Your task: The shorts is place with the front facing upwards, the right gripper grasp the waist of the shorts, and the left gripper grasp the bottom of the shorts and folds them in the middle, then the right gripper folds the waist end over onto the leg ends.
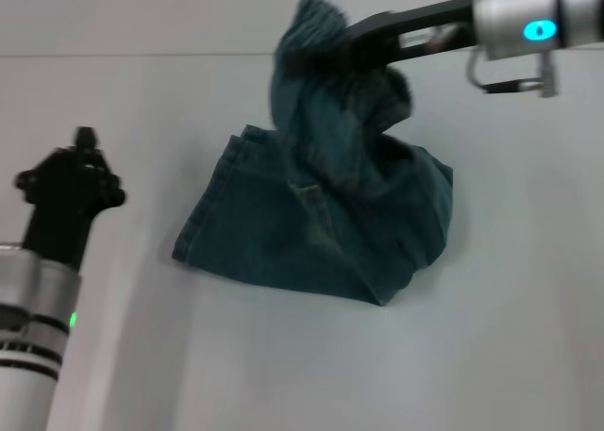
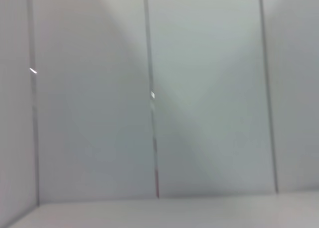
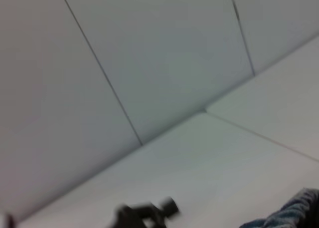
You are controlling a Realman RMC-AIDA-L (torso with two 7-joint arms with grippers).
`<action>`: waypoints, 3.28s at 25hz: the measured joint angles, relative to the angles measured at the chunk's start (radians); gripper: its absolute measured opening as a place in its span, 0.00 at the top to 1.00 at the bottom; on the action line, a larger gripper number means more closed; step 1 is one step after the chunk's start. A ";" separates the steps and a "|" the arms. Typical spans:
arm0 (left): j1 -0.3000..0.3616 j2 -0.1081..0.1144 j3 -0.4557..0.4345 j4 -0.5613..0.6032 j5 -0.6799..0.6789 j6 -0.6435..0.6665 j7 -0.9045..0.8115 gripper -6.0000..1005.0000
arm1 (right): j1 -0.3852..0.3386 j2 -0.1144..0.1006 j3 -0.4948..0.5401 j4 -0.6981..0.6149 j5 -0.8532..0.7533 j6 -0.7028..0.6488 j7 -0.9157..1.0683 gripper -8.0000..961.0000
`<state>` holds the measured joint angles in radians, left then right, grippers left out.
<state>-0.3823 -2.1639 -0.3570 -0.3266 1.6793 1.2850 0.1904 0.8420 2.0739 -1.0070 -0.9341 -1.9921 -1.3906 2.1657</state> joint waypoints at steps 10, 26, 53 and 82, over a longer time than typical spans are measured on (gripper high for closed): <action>0.022 -0.005 0.059 0.003 0.003 0.105 -0.046 0.99 | 0.107 0.024 -0.207 0.106 -0.097 0.168 -0.014 0.77; 0.010 -0.005 0.071 -0.007 0.004 0.113 -0.057 0.87 | 0.079 0.020 -0.222 -0.022 -0.198 0.119 0.012 0.16; -0.085 -0.009 0.895 0.834 0.280 0.252 -1.315 0.33 | -0.662 0.024 -0.055 -0.049 0.343 -0.112 -0.668 0.02; -0.105 -0.010 0.958 0.897 0.280 0.234 -1.365 0.06 | -0.627 0.023 -0.142 0.024 0.346 0.029 -0.688 0.02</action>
